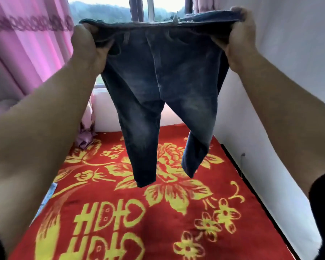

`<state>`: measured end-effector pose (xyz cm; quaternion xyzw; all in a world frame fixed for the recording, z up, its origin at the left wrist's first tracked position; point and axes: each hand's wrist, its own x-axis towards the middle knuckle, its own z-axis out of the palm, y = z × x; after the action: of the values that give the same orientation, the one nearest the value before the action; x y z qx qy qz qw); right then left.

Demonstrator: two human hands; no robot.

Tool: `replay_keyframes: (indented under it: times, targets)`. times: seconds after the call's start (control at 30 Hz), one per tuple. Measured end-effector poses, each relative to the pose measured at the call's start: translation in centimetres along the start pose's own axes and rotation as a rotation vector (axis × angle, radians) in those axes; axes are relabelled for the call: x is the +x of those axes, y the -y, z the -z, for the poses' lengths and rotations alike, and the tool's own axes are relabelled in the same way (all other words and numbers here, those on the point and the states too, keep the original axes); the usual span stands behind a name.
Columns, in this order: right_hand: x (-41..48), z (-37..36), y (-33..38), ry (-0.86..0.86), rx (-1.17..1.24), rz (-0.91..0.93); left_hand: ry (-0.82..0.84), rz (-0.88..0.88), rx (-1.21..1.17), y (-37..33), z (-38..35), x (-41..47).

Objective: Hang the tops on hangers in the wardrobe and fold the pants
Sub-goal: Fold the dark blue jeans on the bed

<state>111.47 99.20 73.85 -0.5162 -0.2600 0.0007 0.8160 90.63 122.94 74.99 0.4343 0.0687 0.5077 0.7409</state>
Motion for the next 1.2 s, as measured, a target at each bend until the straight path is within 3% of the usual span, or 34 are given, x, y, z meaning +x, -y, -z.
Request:
replay_keyframes:
  times: [0.17, 0.27, 0.37, 0.43, 0.5, 0.63, 0.77, 0.9, 1.0, 1.1, 1.2]
  targets:
    - [-4.3, 0.4, 1.3, -0.141, -0.156, 0.013, -0.176, -0.057, 0.279, -1.3, 2.2, -2.9]
    - [-10.4, 2.0, -2.0, -0.213, -0.269, -0.113, -0.287, -0.064, 0.519, 1.0, 7.7, -7.7]
    - [-18.2, 5.4, -7.8, -0.183, -0.525, -0.3, -0.382, 0.04, 0.7, 5.8, 15.1, -15.6]
    - [-23.4, 8.0, -12.3, -0.186, -0.688, -0.502, -0.435, 0.231, 0.705, 9.5, 19.9, -21.6]
    - [-29.5, 10.4, -16.5, -0.194, -0.676, -0.683, -0.485, 0.446, 0.694, 12.4, 24.9, -28.5]
    - [-43.6, 16.3, -23.3, -0.055, -0.812, -0.957, -0.611, 0.826, 0.622, 16.1, 34.3, -42.5]
    - [-55.4, 20.8, -26.8, -0.063, -0.776, -1.185, -0.632, 1.066, 0.66, 17.2, 40.9, -54.0]
    - [-61.9, 23.2, -28.1, -0.1, -0.817, -1.235, -0.548, 1.197, 0.692, 17.1, 44.4, -59.4]
    - [-65.5, 24.6, -28.2, -0.071, -0.789, -1.292, -0.586, 1.227, 0.549, 17.0, 45.3, -61.9]
    - [-68.6, 26.1, -27.7, -0.147, -0.646, -1.391, -0.703, 1.233, 0.391, 17.7, 46.0, -64.1]
    - [-70.7, 27.8, -27.5, -0.198, -0.557, -1.415, -0.681, 1.2, 0.624, 19.8, 47.1, -66.9]
